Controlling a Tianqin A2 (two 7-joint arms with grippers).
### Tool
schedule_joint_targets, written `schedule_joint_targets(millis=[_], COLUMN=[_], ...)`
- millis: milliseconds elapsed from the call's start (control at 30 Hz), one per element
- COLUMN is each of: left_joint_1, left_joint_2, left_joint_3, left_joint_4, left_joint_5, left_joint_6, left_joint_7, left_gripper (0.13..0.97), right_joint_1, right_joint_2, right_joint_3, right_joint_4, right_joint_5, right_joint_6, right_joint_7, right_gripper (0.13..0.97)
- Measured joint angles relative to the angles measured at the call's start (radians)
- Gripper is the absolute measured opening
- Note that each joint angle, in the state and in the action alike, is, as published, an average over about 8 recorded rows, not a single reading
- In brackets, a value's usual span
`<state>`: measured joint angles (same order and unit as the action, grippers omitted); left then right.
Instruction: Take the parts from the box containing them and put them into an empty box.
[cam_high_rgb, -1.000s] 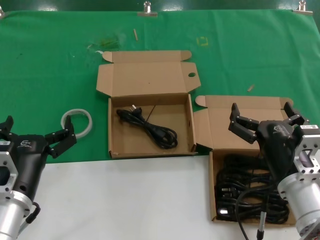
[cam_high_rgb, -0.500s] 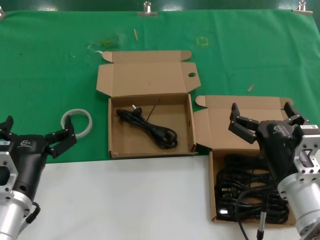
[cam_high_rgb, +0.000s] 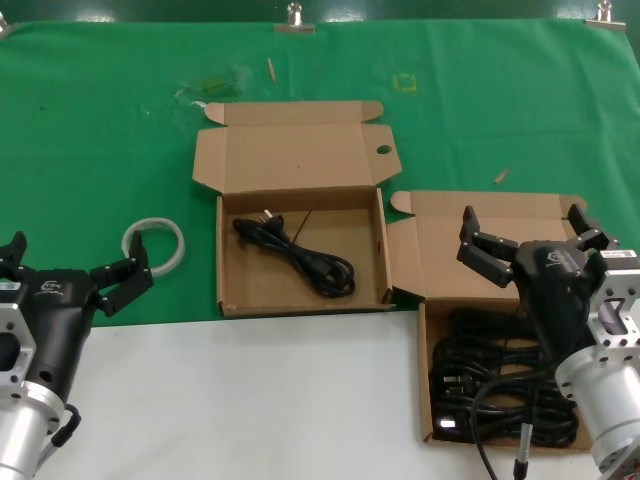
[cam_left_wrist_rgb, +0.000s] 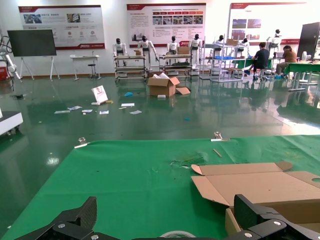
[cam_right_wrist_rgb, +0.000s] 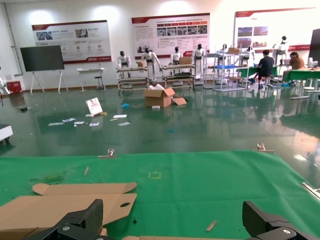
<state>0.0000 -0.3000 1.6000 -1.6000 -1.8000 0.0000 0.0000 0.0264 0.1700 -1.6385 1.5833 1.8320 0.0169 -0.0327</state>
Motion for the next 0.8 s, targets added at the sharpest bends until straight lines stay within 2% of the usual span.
schedule_joint_targets(millis=[800], left_joint_1=[0.000], left_joint_2=[0.000], left_joint_3=[0.000], left_joint_4=[0.000], left_joint_5=[0.000], left_joint_6=[0.000], left_joint_7=[0.000], left_gripper=[0.965], right_joint_1=[0.000], right_joint_2=[0.000], right_joint_3=[0.000], right_joint_4=[0.000], right_joint_5=[0.000], right_joint_6=[0.000], right_joint_7=[0.000], right_gripper=[0.966])
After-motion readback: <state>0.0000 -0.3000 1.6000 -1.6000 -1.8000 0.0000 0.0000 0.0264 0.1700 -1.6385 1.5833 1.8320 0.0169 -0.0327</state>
